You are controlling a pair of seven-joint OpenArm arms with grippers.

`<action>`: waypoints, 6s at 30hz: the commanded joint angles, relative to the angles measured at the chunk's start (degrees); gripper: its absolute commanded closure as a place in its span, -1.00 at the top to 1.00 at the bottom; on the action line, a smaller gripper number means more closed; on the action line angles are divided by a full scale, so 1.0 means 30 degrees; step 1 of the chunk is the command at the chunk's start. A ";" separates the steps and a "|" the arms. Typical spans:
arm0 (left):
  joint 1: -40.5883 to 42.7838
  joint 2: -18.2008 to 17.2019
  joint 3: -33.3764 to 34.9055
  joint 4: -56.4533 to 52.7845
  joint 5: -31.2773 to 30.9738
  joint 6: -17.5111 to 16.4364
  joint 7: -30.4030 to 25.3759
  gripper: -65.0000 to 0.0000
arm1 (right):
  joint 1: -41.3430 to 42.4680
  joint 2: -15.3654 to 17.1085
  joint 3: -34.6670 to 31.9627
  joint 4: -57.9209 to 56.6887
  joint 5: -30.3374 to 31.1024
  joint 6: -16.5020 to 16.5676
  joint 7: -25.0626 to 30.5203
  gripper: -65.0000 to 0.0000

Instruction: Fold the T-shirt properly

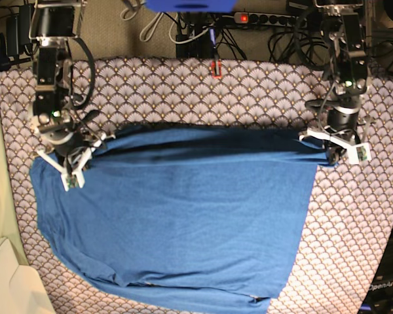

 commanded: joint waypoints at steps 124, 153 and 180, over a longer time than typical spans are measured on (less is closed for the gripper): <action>-0.1723 0.0769 0.0644 -0.5415 -0.0156 -0.0005 -0.0509 -0.63 | -0.1301 0.1275 -0.1400 0.1762 0.0083 0.0037 0.0451 -0.11; -0.2543 0.0623 0.0644 -0.5210 -0.0127 -0.0005 -0.0509 -0.89 | -0.1330 0.0102 -0.3598 0.1000 0.0083 0.0037 0.0509 -0.11; -0.3247 0.0564 0.0644 -0.5415 0.0049 -0.0005 -0.0480 -0.89 | -0.1623 0.0220 -0.3568 -0.0963 0.0083 0.0037 0.1564 -1.00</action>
